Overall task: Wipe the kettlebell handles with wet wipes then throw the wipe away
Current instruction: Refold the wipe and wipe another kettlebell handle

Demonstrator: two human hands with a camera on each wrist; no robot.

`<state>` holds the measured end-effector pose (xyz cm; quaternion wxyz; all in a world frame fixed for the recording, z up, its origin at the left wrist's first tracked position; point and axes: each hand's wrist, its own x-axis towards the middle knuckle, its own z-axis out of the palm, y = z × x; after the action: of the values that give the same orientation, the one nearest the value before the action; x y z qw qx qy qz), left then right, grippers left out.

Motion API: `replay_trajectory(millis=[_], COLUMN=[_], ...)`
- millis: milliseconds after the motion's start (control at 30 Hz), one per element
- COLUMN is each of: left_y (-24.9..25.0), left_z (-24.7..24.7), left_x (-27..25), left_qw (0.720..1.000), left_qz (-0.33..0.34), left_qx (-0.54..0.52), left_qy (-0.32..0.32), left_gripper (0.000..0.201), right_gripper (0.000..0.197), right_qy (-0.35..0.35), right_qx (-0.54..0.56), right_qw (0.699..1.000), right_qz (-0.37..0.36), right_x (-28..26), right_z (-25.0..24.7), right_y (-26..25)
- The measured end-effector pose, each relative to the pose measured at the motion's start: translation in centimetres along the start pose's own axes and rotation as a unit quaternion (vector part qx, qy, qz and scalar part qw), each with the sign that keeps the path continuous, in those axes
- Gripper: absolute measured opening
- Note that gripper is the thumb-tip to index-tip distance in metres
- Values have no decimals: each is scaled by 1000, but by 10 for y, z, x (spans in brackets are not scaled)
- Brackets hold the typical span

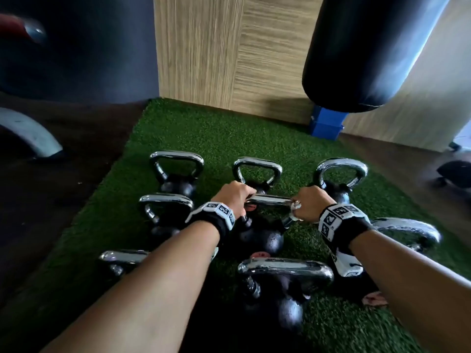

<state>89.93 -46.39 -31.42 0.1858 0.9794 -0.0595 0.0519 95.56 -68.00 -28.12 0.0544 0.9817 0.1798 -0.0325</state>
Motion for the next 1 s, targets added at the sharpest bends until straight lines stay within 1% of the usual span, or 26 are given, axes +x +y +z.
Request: replay_trajectory(millis=[67,100,167,233,300,367,400,467,500,567,600,633,667,700,733,767,800,833,867,900,933,967,1000], left_y=[1,1,0,-3,-6,-9,-10,-16,-17,-17,-16,-14,-11,-9,-6,-6,-4,-2,0,2,5,8,13], left_z=[0,0,3,6,4,0,-3,-4,-3,3,8,14,20,26,34,45,54,62,69,76,82,85,87], left_x=[-4,-4,-8,-15,-26,-37,-44,-56,-64,-79,-84,-88,-95,-102,-108,-116,-126,-135,-142,-148,-150,-153,-154], left_qw=[1000,1000,1000,998,990,976,971,967,968,973,972,965,948,925,906,899,898,901,907,914,923,934,943], left_qz=[2,1,-15,-60,-123,-164,-169,-167,-165,-157,-150,-140,-130,-115,-93,-79,-101,-135,-160,-171,-173,-163,-149], left_qx=[-19,-21,-19,-31,-71,-130,-156,-178,-181,-170,-163,-166,-183,-206,-228,-254,-277,-294,-293,-280,-248,-215,-194], left_qy=[11,11,1,0,10,53,67,66,48,-25,-78,-146,-225,-300,-344,-349,-327,-290,-258,-240,-236,-233,-227], left_gripper=[52,51,55,66,76,78,75,64,58,54,56,64,77,88,93,90,84,81,87,101,115,120,117], right_gripper=[25,27,38,46,43,40,40,37,35,29,27,23,20,17,13,12,13,14,14,13,12,11,10], right_qy=[1,15,33,77,88,91,98,112,107,87,83,82,83,85,86,83,77,75,77,84,95,109,122], right_qx=[7,19,81,152,215,235,237,261,269,283,292,298,295,292,293,292,289,285,286,296,313,330,343], right_qw=[1000,1000,995,983,971,967,966,959,957,955,951,948,947,945,943,942,941,940,938,935,929,922,917], right_qz=[7,13,49,63,52,32,28,20,2,-33,-53,-74,-98,-116,-131,-146,-161,-172,-179,-179,-175,-168,-164], right_x=[-8,-13,-25,-44,-67,-92,-103,-119,-126,-136,-140,-143,-146,-148,-149,-151,-153,-156,-158,-161,-163,-165,-167], right_z=[-6,-8,-15,-25,-36,-45,-47,-46,-45,-39,-36,-32,-29,-27,-26,-24,-21,-16,-12,-8,-4,1,5], right_y=[-6,-5,1,8,12,10,10,9,6,2,1,0,-1,-4,-4,-6,-7,-7,-7,-5,-5,-4,-4])
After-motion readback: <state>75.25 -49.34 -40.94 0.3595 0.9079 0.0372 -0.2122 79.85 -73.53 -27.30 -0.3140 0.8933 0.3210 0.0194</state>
